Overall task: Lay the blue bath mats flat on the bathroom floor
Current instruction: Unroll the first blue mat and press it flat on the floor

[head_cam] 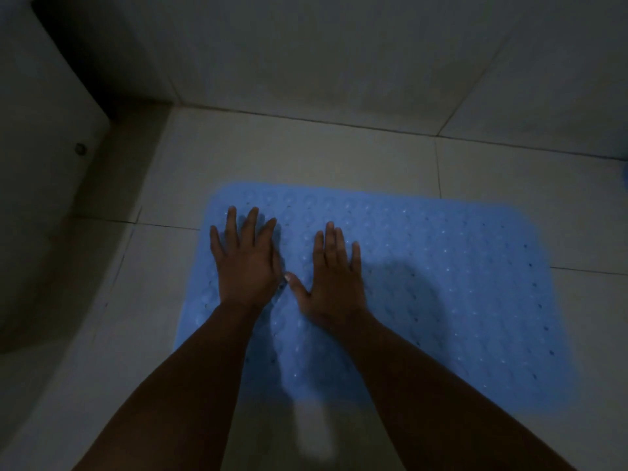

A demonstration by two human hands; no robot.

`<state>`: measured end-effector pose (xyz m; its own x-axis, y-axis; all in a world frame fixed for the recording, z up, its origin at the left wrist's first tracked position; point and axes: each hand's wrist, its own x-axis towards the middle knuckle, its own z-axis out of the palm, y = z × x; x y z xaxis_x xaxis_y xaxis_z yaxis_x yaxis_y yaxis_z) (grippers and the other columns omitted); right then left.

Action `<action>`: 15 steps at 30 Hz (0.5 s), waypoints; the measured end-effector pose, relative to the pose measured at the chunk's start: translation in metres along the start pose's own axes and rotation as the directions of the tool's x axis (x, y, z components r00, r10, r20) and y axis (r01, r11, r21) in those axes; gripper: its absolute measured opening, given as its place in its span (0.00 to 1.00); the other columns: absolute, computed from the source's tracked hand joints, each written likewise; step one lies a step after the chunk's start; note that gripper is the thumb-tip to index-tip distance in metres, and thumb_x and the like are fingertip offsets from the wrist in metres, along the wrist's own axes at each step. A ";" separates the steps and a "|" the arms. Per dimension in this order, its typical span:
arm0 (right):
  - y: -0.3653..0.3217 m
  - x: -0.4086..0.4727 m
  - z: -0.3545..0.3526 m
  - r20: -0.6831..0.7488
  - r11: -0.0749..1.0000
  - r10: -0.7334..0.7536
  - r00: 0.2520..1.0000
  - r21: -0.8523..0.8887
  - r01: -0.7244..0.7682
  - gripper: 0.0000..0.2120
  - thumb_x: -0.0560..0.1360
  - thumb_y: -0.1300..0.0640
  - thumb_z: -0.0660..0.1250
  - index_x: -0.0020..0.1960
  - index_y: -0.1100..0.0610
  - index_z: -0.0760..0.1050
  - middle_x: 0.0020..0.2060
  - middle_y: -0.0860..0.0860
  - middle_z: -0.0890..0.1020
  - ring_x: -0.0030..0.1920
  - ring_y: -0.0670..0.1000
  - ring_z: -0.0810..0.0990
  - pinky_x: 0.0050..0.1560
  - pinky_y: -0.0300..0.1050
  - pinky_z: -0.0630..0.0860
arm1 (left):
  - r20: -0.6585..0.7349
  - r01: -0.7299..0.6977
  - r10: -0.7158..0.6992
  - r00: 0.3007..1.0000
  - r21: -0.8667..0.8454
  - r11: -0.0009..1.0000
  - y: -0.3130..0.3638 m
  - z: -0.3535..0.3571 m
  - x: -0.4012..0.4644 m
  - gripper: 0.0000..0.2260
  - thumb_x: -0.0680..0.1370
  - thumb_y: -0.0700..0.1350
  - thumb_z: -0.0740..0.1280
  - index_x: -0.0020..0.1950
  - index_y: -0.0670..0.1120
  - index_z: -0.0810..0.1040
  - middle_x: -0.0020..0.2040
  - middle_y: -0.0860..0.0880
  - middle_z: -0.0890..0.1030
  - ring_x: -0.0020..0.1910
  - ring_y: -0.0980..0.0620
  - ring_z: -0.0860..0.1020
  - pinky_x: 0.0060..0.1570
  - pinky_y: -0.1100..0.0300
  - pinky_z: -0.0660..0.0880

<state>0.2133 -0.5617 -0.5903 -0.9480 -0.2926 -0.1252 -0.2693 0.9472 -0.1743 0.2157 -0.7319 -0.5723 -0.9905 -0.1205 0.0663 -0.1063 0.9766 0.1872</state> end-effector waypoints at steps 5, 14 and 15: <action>0.005 0.023 -0.040 0.275 0.984 0.005 0.962 0.170 -0.054 0.38 0.81 0.35 0.50 0.82 0.57 0.47 0.82 0.55 0.46 0.82 0.54 0.44 0.80 0.59 0.45 | 0.022 -0.028 0.028 0.999 -0.025 0.999 0.010 -0.010 0.010 0.27 0.81 0.54 0.48 0.77 0.49 0.69 0.80 0.44 0.64 0.82 0.39 0.49 0.77 0.34 0.50; 0.048 0.079 -0.125 0.099 0.881 0.037 0.994 0.466 -0.080 0.28 0.82 0.51 0.61 0.79 0.50 0.58 0.68 0.57 0.77 0.62 0.59 0.79 0.63 0.54 0.75 | 0.288 -0.225 0.220 0.932 -0.018 0.974 0.056 0.020 -0.001 0.40 0.78 0.72 0.39 0.84 0.49 0.45 0.83 0.44 0.39 0.81 0.42 0.34 0.79 0.37 0.41; 0.051 0.078 -0.122 0.066 0.872 0.034 0.997 0.486 -0.062 0.27 0.81 0.50 0.61 0.79 0.49 0.60 0.68 0.56 0.77 0.62 0.59 0.78 0.64 0.54 0.75 | 0.267 -0.235 0.224 0.937 0.009 0.972 0.055 0.024 -0.005 0.41 0.79 0.73 0.41 0.84 0.48 0.45 0.84 0.44 0.40 0.82 0.42 0.35 0.79 0.36 0.42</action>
<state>0.1049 -0.5200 -0.4901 -0.9433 -0.2682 -0.1957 -0.0936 0.7803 -0.6184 0.2131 -0.6730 -0.5857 -0.9755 0.1536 -0.1574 0.1287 0.9791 0.1576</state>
